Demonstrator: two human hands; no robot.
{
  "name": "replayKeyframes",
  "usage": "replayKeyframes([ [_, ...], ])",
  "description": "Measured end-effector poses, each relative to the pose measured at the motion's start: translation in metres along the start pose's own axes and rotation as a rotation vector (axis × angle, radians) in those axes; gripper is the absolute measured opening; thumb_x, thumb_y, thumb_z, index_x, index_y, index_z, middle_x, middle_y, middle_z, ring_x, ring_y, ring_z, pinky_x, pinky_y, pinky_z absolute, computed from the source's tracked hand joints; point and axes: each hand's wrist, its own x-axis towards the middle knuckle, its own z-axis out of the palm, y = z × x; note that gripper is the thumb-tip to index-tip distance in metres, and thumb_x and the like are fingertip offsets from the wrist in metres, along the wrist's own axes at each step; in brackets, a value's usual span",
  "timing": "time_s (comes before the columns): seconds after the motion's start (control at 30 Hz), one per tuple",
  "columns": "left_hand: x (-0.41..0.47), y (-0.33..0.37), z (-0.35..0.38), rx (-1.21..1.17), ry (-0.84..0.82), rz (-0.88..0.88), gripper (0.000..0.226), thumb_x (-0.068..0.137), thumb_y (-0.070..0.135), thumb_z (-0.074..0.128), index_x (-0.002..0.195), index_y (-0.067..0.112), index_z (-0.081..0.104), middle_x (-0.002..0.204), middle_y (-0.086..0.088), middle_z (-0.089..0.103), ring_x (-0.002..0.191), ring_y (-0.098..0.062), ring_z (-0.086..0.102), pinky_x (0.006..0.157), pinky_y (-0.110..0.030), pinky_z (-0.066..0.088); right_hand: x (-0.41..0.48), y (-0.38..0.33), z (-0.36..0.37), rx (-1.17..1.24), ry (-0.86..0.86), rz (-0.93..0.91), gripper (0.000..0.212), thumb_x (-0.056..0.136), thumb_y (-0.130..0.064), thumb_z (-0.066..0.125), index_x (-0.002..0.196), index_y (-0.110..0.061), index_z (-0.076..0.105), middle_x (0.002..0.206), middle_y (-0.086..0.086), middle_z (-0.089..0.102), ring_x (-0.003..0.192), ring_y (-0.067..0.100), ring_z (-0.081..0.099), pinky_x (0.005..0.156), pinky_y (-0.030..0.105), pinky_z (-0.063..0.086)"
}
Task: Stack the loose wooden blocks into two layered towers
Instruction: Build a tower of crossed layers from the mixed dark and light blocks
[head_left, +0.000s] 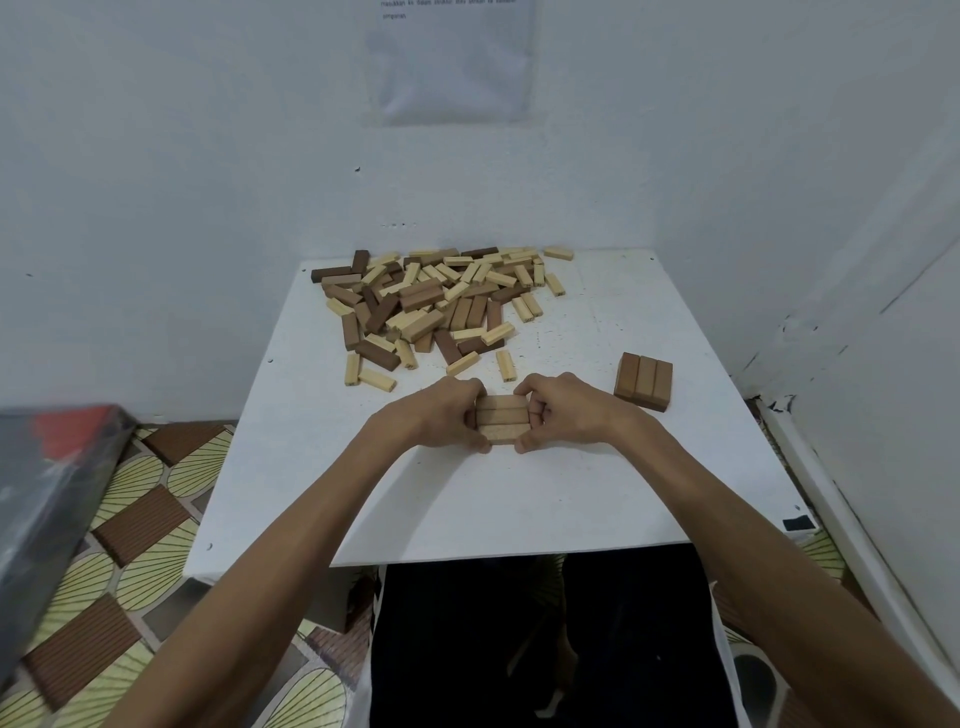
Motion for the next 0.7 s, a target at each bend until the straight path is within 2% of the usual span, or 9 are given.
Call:
replayKeyframes([
  [0.3, 0.0007, -0.0004, 0.0032, 0.011, 0.016, -0.020, 0.056, 0.083, 0.037, 0.082, 0.125, 0.012, 0.054, 0.107, -0.004, 0.062, 0.096, -0.023, 0.059, 0.087, -0.043, 0.054, 0.0049, -0.0006, 0.0008, -0.056, -0.017, 0.018, 0.075, 0.075, -0.040, 0.090, 0.136, -0.016, 0.052, 0.096, -0.002, 0.067, 0.092, 0.015, 0.062, 0.085, 0.038, 0.054],
  [0.47, 0.0005, 0.0000, 0.0019, 0.051, 0.103, 0.019, 0.063, 0.076, 0.043, 0.086, 0.126, 0.014, 0.063, 0.112, -0.003, 0.056, 0.098, -0.020, 0.052, 0.087, -0.036, 0.050, 0.0048, 0.0002, 0.0017, -0.093, -0.012, 0.032, 0.076, 0.076, -0.043, 0.089, 0.137, -0.018, 0.051, 0.102, -0.001, 0.065, 0.097, 0.018, 0.060, 0.088, 0.039, 0.053],
  [0.6, 0.0007, -0.0026, -0.0002, 0.054, 0.114, 0.020, 0.070, 0.072, 0.048, 0.088, 0.132, 0.019, 0.064, 0.113, -0.002, 0.050, 0.102, -0.020, 0.048, 0.084, -0.032, 0.045, 0.0048, -0.0039, -0.0005, -0.162, 0.013, 0.016, 0.070, 0.076, -0.043, 0.089, 0.132, -0.017, 0.056, 0.109, -0.002, 0.055, 0.099, 0.017, 0.052, 0.081, 0.033, 0.047],
  [0.7, 0.0014, -0.0017, -0.0010, 0.068, 0.120, 0.028, 0.070, 0.072, 0.047, 0.088, 0.131, 0.018, 0.064, 0.117, -0.003, 0.048, 0.102, -0.018, 0.046, 0.082, -0.030, 0.041, 0.0057, -0.0060, -0.0022, -0.222, 0.019, -0.002, 0.072, 0.075, -0.047, 0.088, 0.132, -0.017, 0.057, 0.122, 0.000, 0.048, 0.110, 0.017, 0.047, 0.093, 0.036, 0.047],
])
